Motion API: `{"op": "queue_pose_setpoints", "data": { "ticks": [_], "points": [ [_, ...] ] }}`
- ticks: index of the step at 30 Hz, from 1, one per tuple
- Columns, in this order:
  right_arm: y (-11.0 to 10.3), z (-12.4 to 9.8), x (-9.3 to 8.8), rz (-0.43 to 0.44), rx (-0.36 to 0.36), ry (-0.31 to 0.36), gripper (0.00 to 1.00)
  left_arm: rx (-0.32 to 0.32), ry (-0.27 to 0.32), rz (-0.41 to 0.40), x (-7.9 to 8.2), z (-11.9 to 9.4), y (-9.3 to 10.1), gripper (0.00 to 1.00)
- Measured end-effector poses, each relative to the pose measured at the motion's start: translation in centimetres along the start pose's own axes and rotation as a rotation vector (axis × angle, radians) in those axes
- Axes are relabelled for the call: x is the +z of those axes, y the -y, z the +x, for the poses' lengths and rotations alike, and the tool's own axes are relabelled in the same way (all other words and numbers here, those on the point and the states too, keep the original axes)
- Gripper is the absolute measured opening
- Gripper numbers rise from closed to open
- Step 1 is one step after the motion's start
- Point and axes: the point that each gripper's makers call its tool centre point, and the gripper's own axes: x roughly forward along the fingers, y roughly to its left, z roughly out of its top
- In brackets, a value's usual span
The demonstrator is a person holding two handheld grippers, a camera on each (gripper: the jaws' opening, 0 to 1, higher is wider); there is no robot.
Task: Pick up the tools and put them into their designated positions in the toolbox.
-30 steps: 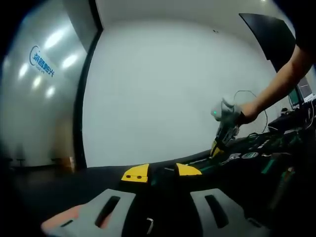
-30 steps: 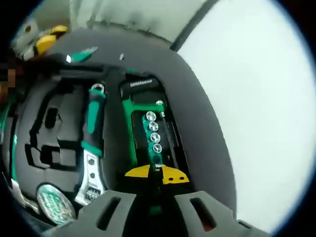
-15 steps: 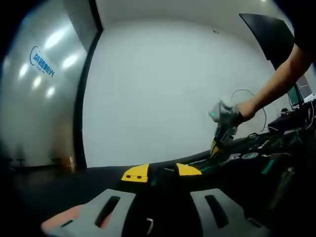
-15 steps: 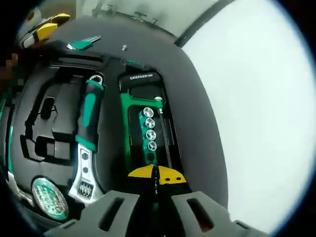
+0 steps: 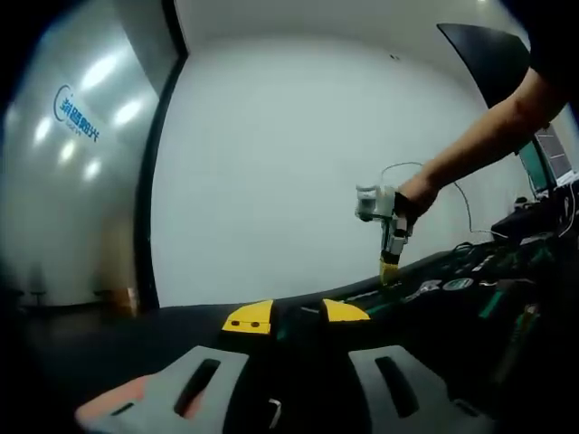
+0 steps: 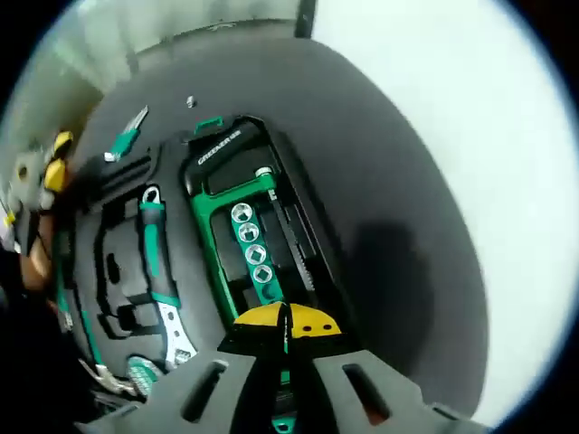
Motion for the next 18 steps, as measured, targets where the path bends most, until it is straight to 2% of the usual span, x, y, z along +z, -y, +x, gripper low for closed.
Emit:
{"op": "queue_pose_setpoints", "data": {
  "ticks": [2, 3, 7, 10, 13, 18],
  "points": [
    [-0.4, 0.2, -0.8, 0.005, 0.026, -0.042, 0.00, 0.000, 0.000, 0.000, 0.0, 0.0, 0.0, 0.15],
    [-0.3, 0.2, -0.4, -0.053, 0.026, -0.010, 0.00, 0.000, 0.001, -0.001, 0.0, 0.0, 0.0, 0.15],
    [-0.9, 0.5, -0.4, -0.045, 0.017, -0.055, 0.00, 0.000, 0.003, -0.002, 0.0, 0.0, 0.0, 0.15],
    [-1.3, 1.0, -0.7, -0.091, 0.003, -0.118, 0.00, 0.000, 0.001, 0.000, 0.0, 0.0, 0.0, 0.15],
    [-1.6, 1.0, -0.8, -0.091, -0.002, -0.131, 0.00, -0.001, -0.001, 0.001, -0.1, 0.0, 0.1, 0.15],
    [-1.2, 0.9, -1.0, -0.064, -0.080, -0.134, 0.00, 0.001, -0.002, 0.002, -0.1, 0.0, 0.0, 0.15]
  ]
}}
